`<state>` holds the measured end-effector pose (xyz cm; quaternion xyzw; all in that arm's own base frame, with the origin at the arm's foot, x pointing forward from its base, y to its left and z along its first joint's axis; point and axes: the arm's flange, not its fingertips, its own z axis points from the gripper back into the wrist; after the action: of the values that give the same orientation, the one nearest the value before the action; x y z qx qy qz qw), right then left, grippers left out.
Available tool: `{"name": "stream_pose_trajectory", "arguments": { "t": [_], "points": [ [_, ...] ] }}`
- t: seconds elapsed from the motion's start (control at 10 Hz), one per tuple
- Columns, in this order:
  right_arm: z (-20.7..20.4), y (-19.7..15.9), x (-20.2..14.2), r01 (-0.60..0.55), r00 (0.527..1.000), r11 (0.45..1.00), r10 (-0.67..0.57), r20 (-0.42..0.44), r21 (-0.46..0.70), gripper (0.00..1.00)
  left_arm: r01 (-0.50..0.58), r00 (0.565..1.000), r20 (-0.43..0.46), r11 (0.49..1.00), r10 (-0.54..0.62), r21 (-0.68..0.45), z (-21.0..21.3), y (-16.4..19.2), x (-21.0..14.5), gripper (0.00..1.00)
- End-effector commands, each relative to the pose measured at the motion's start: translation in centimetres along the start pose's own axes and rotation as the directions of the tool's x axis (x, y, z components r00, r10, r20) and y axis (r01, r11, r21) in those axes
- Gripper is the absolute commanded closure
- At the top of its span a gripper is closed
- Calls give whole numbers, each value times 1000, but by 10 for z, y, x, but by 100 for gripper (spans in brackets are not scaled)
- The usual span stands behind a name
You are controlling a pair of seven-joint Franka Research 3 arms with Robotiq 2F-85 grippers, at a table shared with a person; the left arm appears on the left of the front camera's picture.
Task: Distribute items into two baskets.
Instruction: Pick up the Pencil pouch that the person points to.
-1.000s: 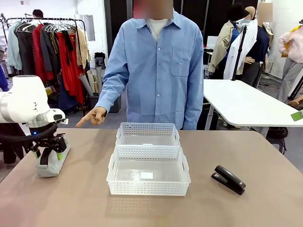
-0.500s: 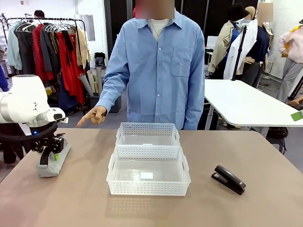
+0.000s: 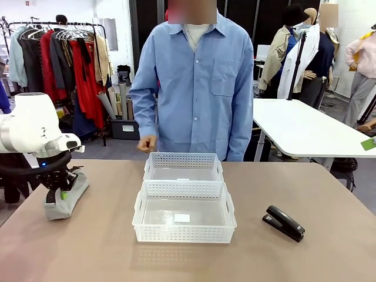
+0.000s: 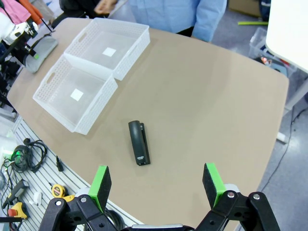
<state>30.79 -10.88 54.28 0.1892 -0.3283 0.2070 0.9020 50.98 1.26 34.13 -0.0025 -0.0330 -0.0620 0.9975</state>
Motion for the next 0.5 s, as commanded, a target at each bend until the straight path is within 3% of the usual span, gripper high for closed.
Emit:
{"name": "stream_pose_trajectory", "arguments": {
  "t": [0.0, 0.4],
  "points": [
    [1, 1, 0, 2, 1000, 1000, -2, 5, 4, 0, -1, 1000, 3, 1000, 1, 6, -4, 3, -1, 100],
    [1, 1, 0, 2, 1000, 1000, -2, 5, 4, 0, 7, 1000, 1, 1000, -7, -5, -2, 5, 1, 100]
  ]
}}
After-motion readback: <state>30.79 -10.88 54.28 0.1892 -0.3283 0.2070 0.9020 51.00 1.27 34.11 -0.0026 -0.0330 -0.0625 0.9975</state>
